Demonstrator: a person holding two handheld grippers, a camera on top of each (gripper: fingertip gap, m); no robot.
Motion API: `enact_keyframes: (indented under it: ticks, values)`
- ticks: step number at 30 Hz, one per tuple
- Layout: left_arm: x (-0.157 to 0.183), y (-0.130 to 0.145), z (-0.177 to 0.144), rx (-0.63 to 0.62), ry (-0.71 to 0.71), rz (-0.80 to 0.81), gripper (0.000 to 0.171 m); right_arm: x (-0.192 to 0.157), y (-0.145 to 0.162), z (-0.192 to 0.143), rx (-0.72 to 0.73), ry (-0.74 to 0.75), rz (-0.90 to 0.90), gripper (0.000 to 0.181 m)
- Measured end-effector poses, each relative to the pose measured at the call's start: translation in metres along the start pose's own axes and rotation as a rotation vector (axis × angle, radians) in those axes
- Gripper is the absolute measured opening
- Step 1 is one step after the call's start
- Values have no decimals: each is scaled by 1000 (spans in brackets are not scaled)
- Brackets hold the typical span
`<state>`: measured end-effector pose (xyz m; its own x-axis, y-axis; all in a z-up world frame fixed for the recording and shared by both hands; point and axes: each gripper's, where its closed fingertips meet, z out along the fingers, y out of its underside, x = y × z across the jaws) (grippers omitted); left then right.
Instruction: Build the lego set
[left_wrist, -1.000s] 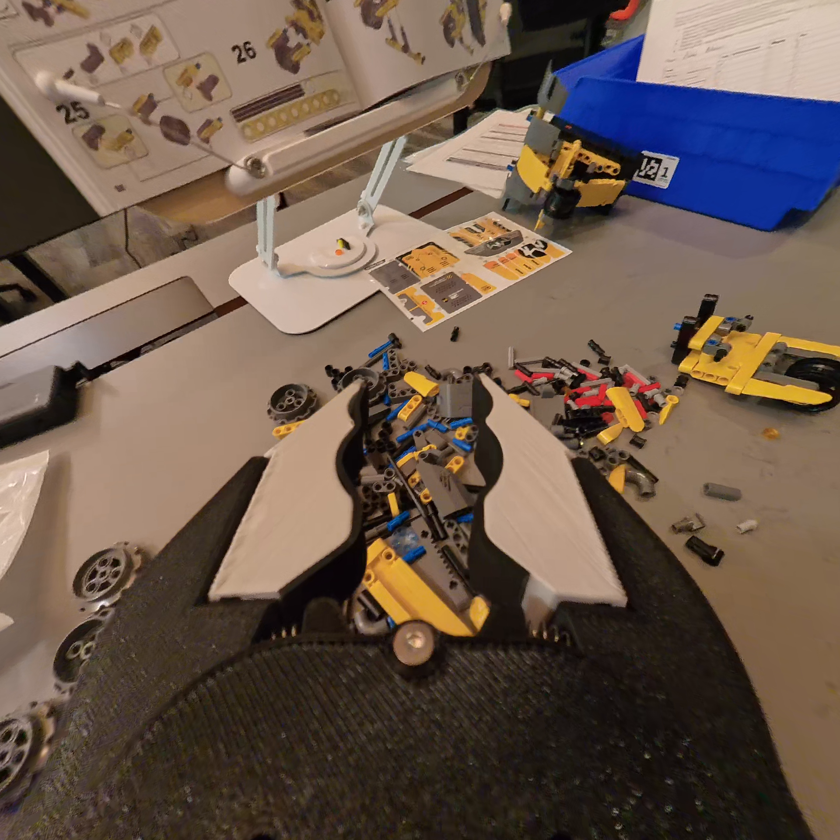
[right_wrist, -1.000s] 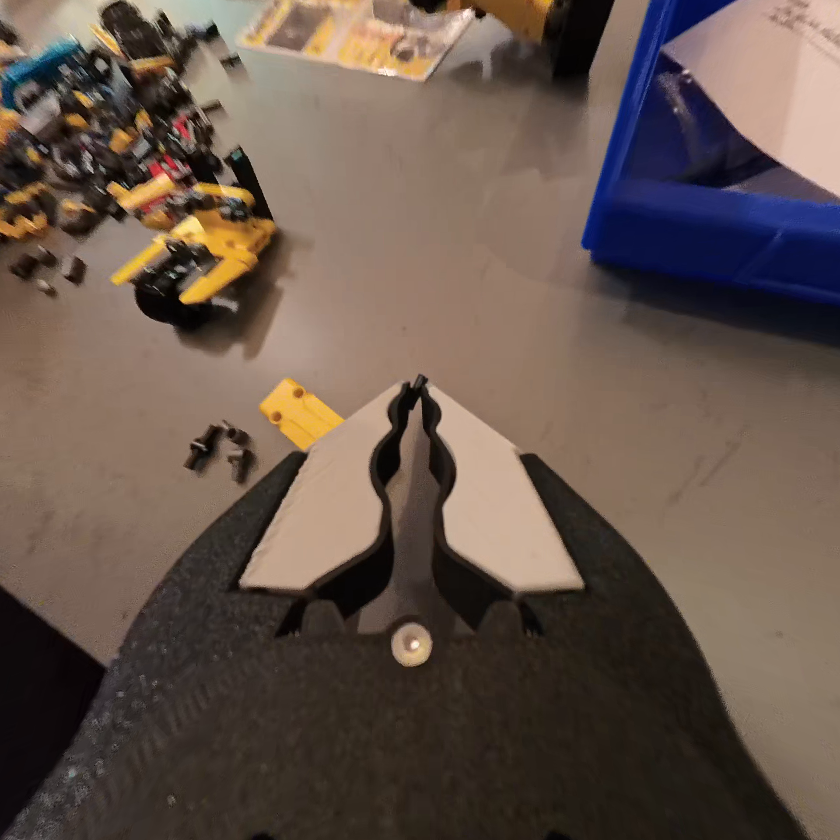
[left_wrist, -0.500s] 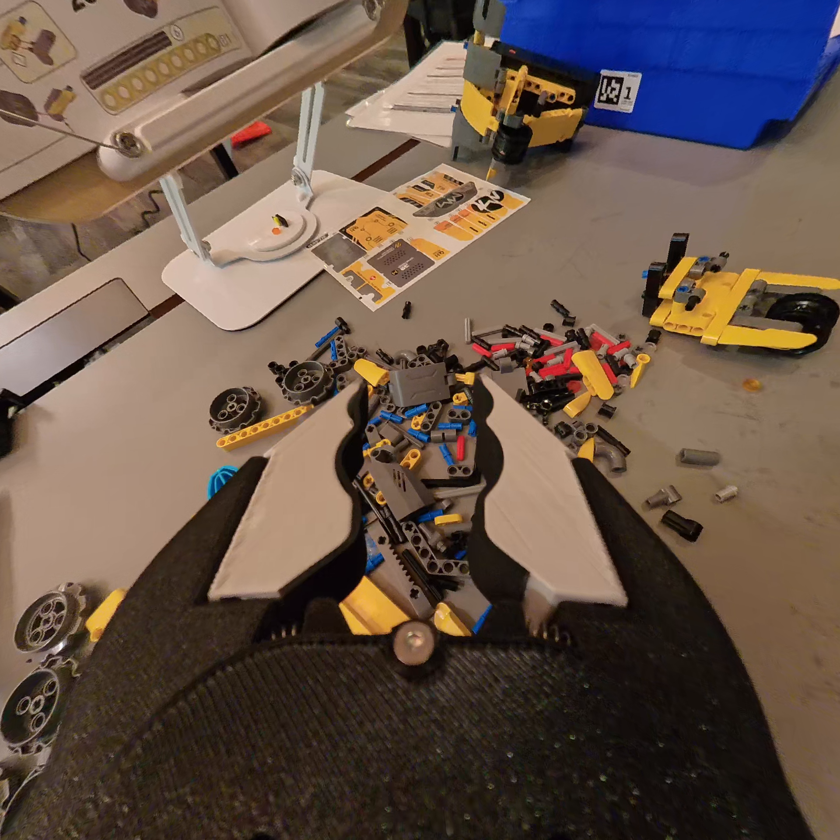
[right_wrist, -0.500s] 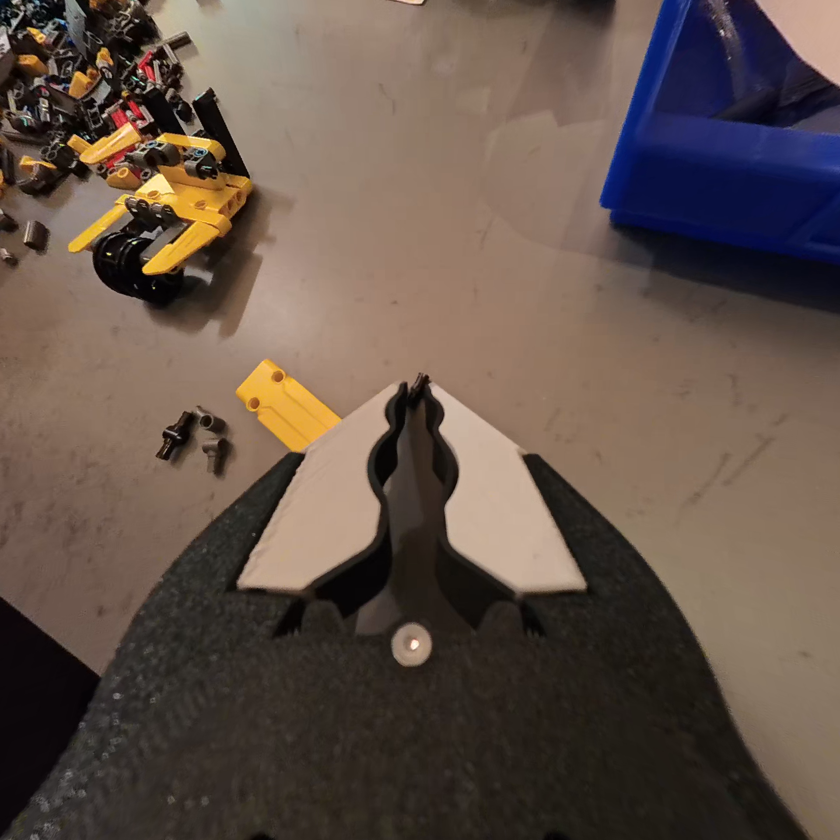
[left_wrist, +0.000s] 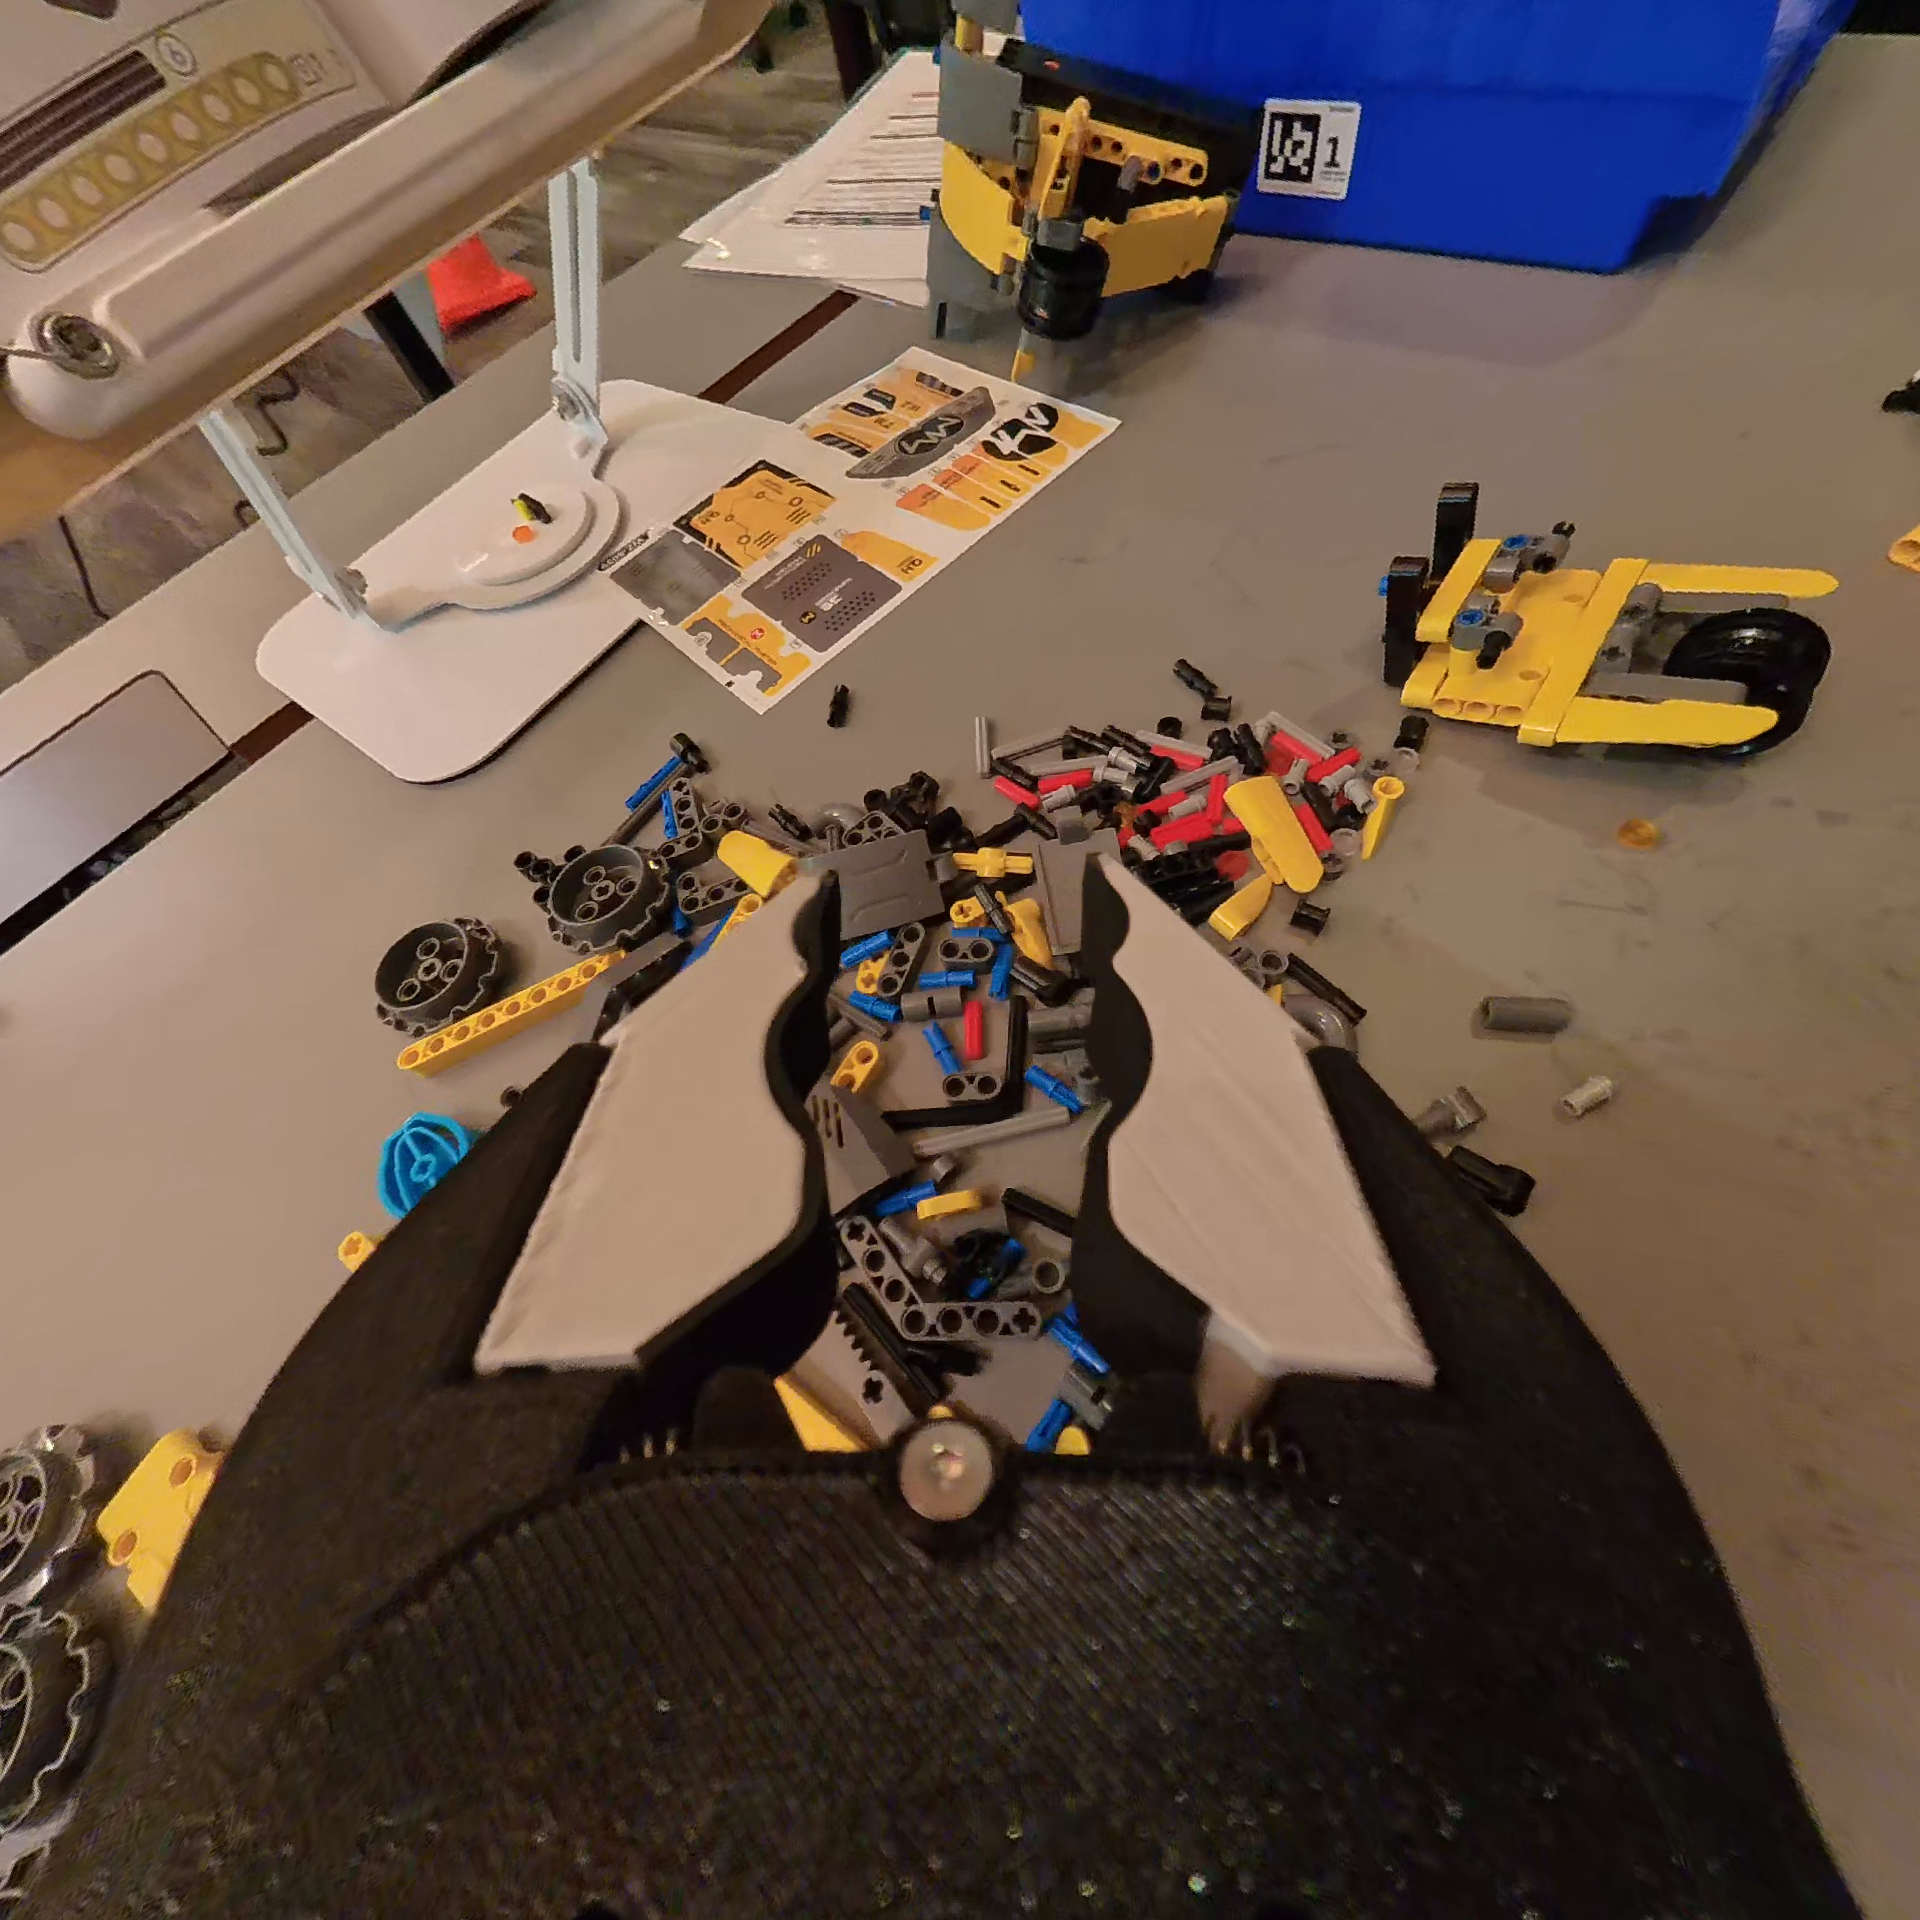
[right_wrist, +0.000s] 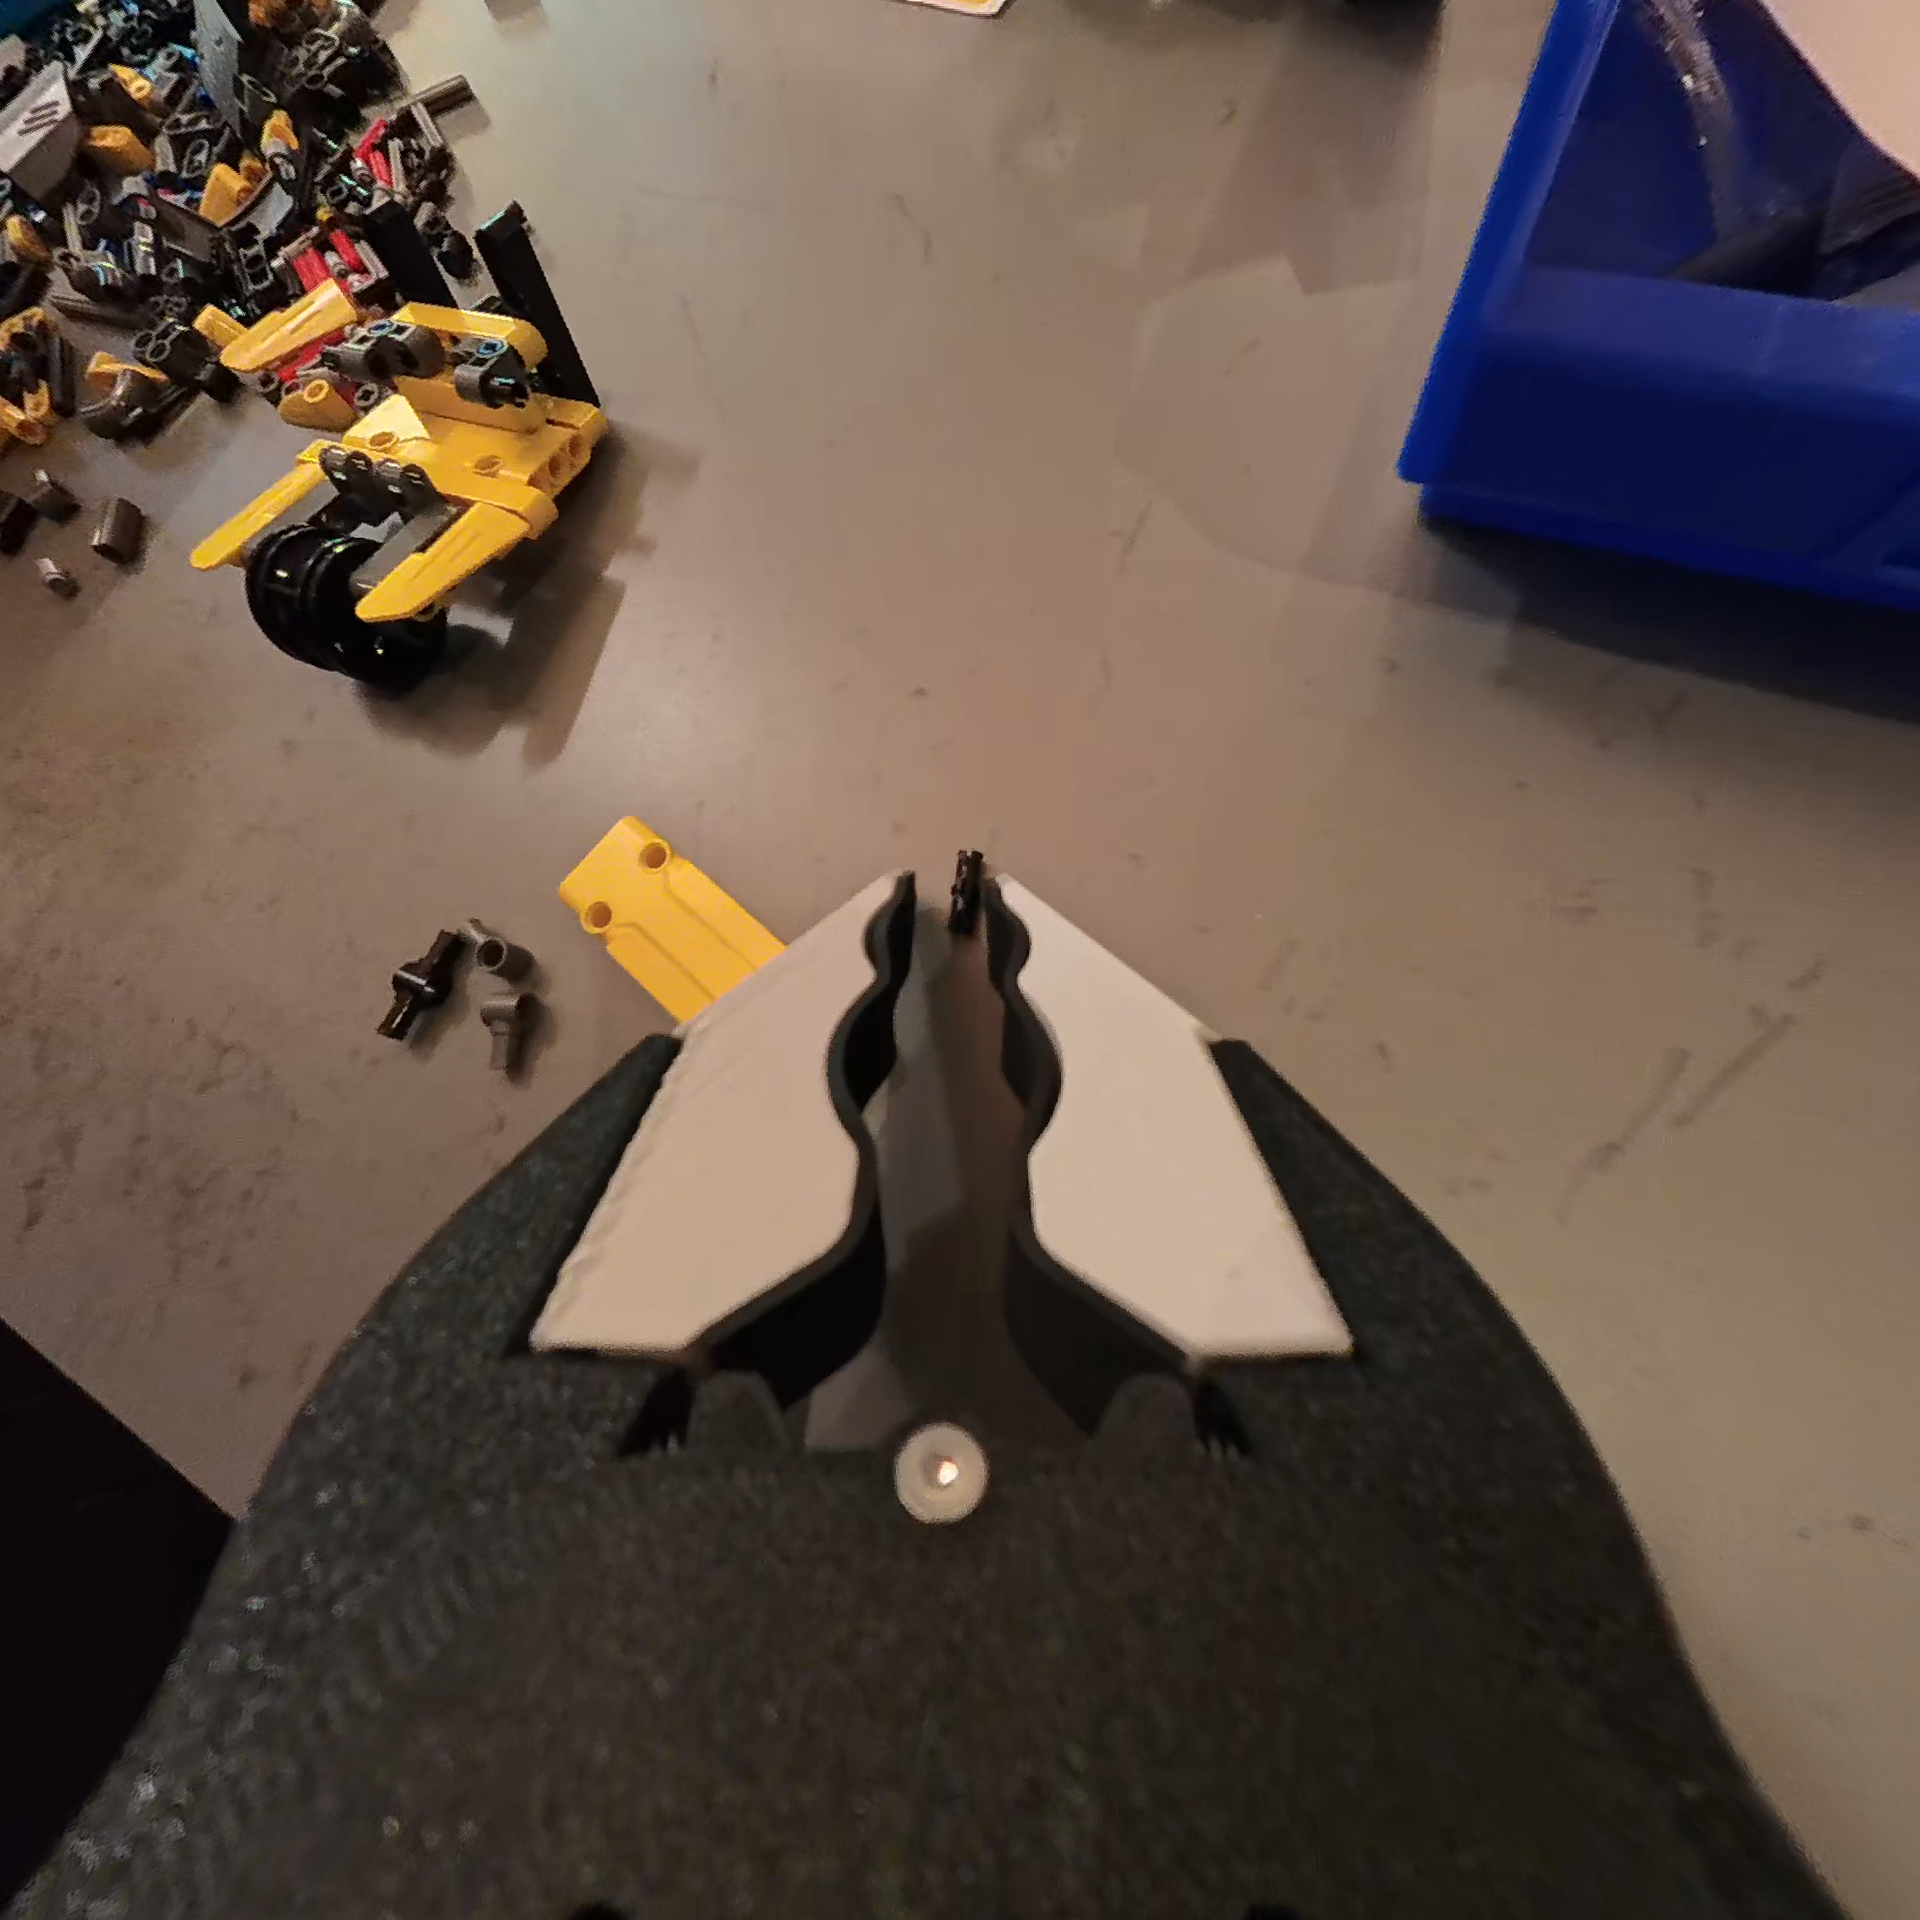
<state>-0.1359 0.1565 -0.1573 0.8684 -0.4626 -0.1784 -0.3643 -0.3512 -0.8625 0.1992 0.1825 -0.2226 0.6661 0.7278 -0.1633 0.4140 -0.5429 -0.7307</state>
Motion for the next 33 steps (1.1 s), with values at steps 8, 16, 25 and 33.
enact_keyframes:
  ticks: [8, 16, 25, 33]
  values:
    - [13, -6, 2, 28, 36, 30, 44, 0, -10, -11, 91, -4, 12, 20]
    - [27, -3, 10, 11, 70, 58, 44, -39, 7, -29, 94, -84, -245, 26]
    - [43, -6, 13, 26, 125, 50, 44, -43, 18, -7, -65, -182, -436, 36]
    - [44, -5, 14, 29, 140, 39, 44, -42, 10, -4, -70, -215, -408, 26]
